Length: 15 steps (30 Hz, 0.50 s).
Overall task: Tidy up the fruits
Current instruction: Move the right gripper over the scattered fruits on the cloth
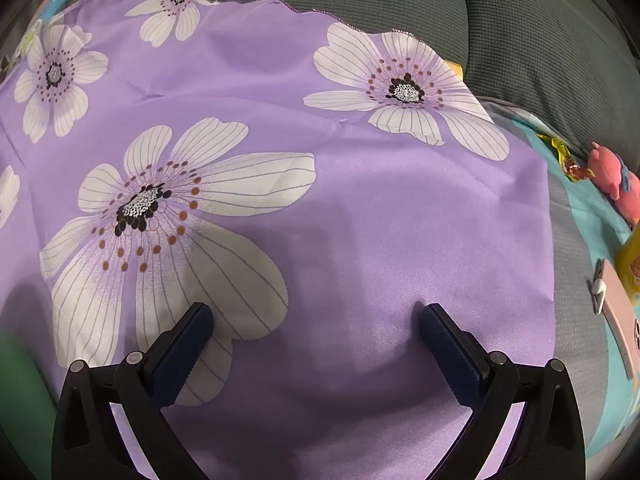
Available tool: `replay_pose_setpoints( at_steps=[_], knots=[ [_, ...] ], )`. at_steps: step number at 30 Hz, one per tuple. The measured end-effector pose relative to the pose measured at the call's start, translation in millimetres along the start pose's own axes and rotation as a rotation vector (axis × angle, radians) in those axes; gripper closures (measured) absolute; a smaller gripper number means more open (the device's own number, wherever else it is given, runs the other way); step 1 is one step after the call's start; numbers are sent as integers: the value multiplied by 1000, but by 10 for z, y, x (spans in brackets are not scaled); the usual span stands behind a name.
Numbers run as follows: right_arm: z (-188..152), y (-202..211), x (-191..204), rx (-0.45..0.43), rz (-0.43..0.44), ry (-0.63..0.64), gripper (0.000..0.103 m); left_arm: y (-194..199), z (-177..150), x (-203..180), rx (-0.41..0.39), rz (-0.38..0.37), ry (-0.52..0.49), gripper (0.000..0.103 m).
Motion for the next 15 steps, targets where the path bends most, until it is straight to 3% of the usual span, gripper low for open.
replay_pose_setpoints(
  at_steps=[6,9,12,15],
  knots=[
    [8,5,-60,2,18,-7,1,29,-8,12,3,-4,-5,1],
    [5,48,-9,0,15,12,1,96,-13,-28,14,-30,-19,12],
    [16,124,-73,-10,123,50,1,237,-23,75,7,-80,10,17],
    [43,532,-50,-162,123,99,1,524,-7,41,-59,-134,23,17]
  ],
)
Point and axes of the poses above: each gripper's, at about its wrist camera, not at the fingertips, and y roughly against the way its jaws point, x to its left, z to its top, the point moved 1 cm from there along -y, roughly the way its jaws point, and after that the axes turned 7 degrees about x, right-handed, at the moved point
